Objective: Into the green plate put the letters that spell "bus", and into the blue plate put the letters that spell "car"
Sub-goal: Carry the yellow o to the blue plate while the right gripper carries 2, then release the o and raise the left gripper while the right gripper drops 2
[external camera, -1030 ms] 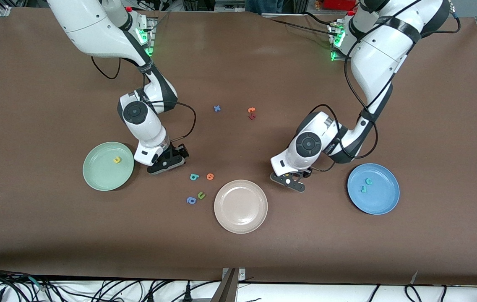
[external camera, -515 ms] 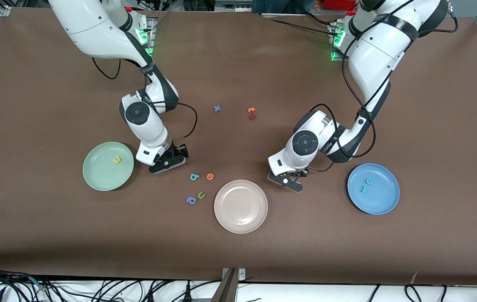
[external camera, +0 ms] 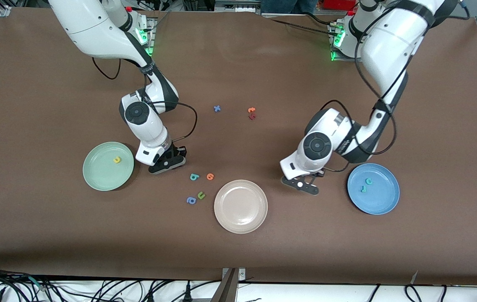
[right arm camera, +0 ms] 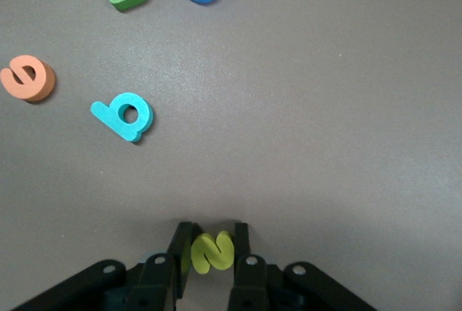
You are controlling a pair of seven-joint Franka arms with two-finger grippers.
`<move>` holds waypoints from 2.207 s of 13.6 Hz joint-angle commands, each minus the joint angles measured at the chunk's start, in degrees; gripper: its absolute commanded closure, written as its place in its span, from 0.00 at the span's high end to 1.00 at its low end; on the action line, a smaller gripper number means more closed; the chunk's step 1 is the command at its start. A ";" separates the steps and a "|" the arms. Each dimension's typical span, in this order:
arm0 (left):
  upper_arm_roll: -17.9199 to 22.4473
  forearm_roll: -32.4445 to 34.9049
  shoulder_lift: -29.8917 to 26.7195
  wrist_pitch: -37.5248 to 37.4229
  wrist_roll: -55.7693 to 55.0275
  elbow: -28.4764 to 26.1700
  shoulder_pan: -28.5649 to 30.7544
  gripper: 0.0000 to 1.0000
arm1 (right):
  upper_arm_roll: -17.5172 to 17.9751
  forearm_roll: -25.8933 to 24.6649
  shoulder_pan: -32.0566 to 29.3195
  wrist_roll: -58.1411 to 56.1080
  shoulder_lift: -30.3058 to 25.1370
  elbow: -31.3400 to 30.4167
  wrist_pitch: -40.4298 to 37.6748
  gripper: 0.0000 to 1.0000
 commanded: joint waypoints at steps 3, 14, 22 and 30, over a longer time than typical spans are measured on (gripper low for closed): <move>-0.30 1.20 -2.11 -4.32 20.90 -1.12 12.28 0.00 | 0.03 0.70 -0.27 -0.58 -1.23 0.06 -0.53 0.09; -1.53 -5.79 -7.98 -9.57 23.40 -0.95 15.10 1.00 | -1.81 0.88 -15.20 -26.92 -13.00 -3.36 -18.65 0.09; 5.11 -13.47 -30.04 -21.55 18.91 0.37 10.81 1.00 | -6.21 0.88 -19.52 -37.50 -9.50 -7.41 -8.02 0.17; 11.74 -21.13 -45.62 -31.73 11.35 -7.45 7.28 1.00 | -5.95 1.32 -19.70 -34.96 -11.51 -7.68 -8.28 0.98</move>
